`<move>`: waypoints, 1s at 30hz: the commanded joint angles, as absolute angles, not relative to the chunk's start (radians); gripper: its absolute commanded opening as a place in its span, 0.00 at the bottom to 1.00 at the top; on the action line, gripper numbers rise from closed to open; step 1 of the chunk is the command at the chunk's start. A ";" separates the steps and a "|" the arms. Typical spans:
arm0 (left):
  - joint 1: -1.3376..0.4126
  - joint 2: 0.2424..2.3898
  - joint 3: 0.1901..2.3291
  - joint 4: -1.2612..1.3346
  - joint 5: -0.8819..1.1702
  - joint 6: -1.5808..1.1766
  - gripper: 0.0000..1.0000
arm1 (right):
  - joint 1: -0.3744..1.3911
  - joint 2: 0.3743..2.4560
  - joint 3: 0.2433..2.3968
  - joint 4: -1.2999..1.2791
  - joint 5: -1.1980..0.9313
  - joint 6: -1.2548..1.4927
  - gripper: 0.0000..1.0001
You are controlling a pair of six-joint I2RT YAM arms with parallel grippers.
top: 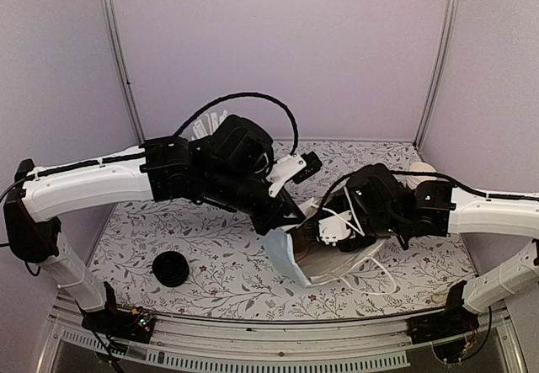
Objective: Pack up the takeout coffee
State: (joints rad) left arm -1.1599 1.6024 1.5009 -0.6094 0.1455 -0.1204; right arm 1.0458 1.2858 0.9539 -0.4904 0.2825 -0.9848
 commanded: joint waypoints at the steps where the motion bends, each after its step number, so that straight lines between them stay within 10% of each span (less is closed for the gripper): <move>1: -1.137 1.566 1.480 -0.543 0.208 -0.127 0.00 | 1.040 1.309 0.949 -0.425 0.278 -0.995 0.34; 30: -0.926 1.524 1.299 -0.364 0.598 -0.194 0.00 | 0.983 1.432 1.023 -0.425 0.180 -1.022 0.33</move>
